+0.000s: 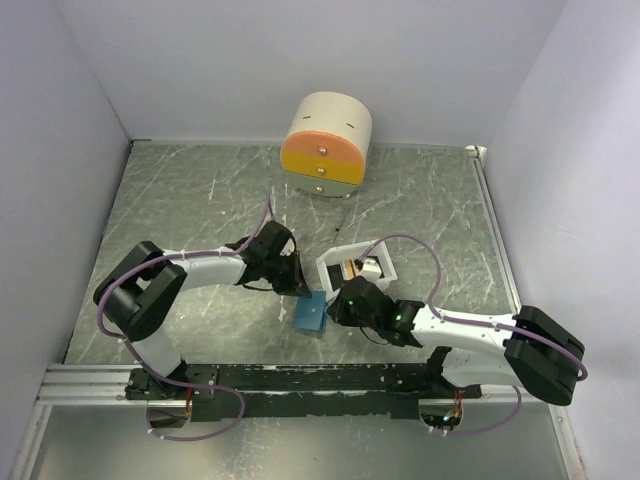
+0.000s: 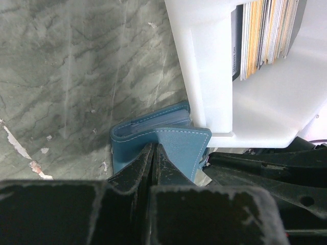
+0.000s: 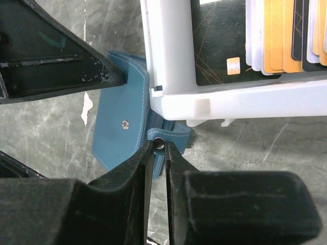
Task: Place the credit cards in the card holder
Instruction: Close the card holder at the center of the board.
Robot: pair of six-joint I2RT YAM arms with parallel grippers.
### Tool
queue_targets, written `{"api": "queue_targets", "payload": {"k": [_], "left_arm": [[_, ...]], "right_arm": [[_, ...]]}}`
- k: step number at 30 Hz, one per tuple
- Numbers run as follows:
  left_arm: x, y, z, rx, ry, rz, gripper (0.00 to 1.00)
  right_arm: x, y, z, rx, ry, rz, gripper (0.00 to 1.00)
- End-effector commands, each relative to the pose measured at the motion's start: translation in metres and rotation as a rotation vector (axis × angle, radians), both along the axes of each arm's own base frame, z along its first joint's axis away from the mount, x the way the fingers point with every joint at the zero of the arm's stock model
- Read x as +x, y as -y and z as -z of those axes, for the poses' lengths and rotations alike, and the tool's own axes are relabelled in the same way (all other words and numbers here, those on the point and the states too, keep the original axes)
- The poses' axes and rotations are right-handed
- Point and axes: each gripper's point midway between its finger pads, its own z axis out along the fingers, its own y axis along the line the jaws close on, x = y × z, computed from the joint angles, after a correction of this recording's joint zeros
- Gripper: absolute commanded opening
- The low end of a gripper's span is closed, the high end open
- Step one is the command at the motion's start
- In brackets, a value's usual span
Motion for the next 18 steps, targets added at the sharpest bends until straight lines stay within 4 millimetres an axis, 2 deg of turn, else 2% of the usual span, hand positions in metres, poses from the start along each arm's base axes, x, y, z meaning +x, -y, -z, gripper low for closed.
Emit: {"api": "queue_targets", "payload": {"k": [1,5,8,13,18], "left_arm": [[-0.019,-0.013,0.011,0.06,-0.041,0.001,0.09],[-0.018,-0.011,-0.012,0.053,-0.001,0.0,0.13],[-0.02,-0.012,-0.023,0.048,0.015,-0.001,0.15],[-0.03,-0.02,-0.018,0.064,0.003,-0.005,0.21],[-0.039,-0.018,-0.007,0.068,-0.025,0.016,0.23]], "right_arm": [[0.003,-0.007,-0.011,0.09,0.0,-0.007,0.15],[0.0,-0.008,-0.023,0.13,0.005,-0.007,0.19],[0.003,0.004,-0.02,0.101,0.027,0.017,0.21],[0.003,0.015,-0.007,0.105,0.005,0.008,0.23],[0.0,0.008,-0.002,0.141,-0.014,-0.025,0.27]]}}
